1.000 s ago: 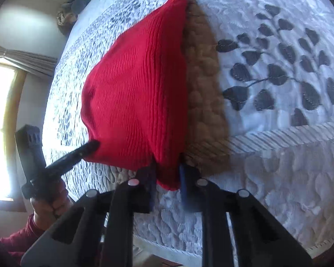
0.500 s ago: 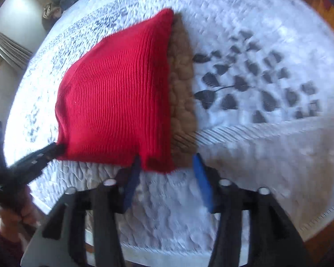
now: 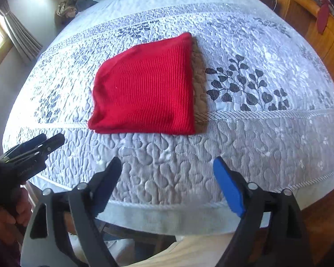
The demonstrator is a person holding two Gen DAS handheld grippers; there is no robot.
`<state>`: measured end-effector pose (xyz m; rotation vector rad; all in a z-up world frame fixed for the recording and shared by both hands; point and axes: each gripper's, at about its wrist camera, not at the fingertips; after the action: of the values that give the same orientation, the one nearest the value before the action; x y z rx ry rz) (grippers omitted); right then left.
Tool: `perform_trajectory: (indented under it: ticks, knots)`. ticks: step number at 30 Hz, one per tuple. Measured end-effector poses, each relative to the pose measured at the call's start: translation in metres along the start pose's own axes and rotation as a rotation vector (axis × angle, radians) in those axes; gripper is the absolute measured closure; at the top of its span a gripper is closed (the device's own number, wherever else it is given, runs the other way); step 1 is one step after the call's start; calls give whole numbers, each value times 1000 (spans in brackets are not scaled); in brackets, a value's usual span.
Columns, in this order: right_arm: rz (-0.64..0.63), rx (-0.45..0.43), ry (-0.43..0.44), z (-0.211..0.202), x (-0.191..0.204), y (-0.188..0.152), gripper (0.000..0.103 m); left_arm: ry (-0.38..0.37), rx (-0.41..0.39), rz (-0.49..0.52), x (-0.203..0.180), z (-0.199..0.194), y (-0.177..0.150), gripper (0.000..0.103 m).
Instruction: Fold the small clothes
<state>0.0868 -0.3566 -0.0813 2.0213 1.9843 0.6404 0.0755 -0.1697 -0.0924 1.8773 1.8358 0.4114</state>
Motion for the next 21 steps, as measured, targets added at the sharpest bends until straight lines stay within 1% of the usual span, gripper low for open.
perform_trajectory:
  ticks: [4, 9, 14, 21]
  knots:
    - [-5, -13, 6, -16, 7, -6, 15, 35, -34, 26, -3, -22, -4, 27]
    - [-3, -23, -2, -27, 12, -11, 14, 49, -57, 49, -10, -39, -6, 26]
    - [0, -32, -5, -35, 14, -13, 13, 56, -70, 59, -15, -50, -8, 26]
    - [9, -40, 0, -38, 16, -11, 13, 74, -71, 78, -21, -53, -11, 25]
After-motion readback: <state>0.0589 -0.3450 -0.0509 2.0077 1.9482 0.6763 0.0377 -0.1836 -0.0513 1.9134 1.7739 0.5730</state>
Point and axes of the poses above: each gripper's, at about its wrist camera, not at the fingertips, and z roughly the way its jaws point, x to its left, y to its top, and after that the axes turned 6 degrees about -x, right-handed
